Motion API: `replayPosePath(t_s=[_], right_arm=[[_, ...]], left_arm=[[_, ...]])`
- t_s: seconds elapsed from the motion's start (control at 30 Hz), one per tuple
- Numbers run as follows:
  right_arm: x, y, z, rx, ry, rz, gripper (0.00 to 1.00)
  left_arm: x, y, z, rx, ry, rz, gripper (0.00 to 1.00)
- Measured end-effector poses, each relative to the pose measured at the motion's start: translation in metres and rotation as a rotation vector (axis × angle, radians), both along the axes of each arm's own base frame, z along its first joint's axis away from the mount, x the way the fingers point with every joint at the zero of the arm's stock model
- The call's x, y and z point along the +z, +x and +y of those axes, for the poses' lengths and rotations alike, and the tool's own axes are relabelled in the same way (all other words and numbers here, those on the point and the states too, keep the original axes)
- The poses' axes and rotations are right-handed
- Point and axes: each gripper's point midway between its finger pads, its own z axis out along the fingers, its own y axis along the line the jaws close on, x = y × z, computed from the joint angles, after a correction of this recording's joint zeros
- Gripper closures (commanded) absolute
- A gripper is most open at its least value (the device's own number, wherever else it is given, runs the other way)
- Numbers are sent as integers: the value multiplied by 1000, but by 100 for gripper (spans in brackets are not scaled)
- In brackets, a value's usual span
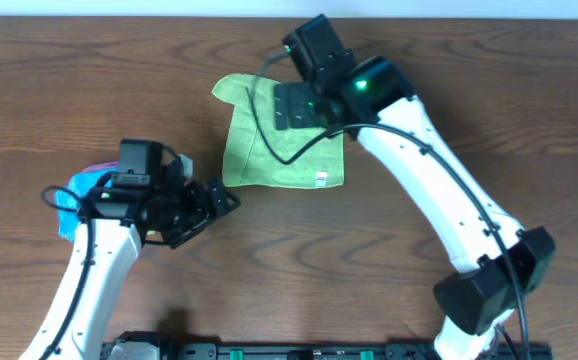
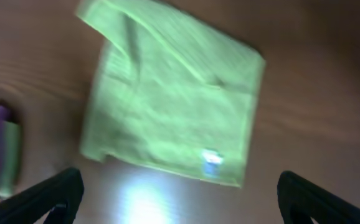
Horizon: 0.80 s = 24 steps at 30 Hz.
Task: Fold the cloth
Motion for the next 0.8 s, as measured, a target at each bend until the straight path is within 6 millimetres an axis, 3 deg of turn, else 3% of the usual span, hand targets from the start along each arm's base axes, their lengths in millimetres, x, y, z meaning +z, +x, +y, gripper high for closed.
replayPosePath(t_s=[0.13, 0.23, 0.43, 0.67, 0.8], right_arm=[[-6, -14, -33, -59, -55, 85, 1], [5, -20, -51, -85, -38, 91, 1], [19, -48, -83, -112, 56, 72, 1], [-21, -64, -103, -130, 319, -14, 1], [-45, -65, -94, -112, 450, -39, 1]], left_arm=[[-2, 3, -15, -27, 55, -39, 5], [-5, 3, -25, -36, 115, -61, 4], [-6, 13, -17, 20, 169, -88, 5], [-8, 35, -17, 45, 186, -147, 4], [-21, 48, -20, 48, 196, -146, 5]])
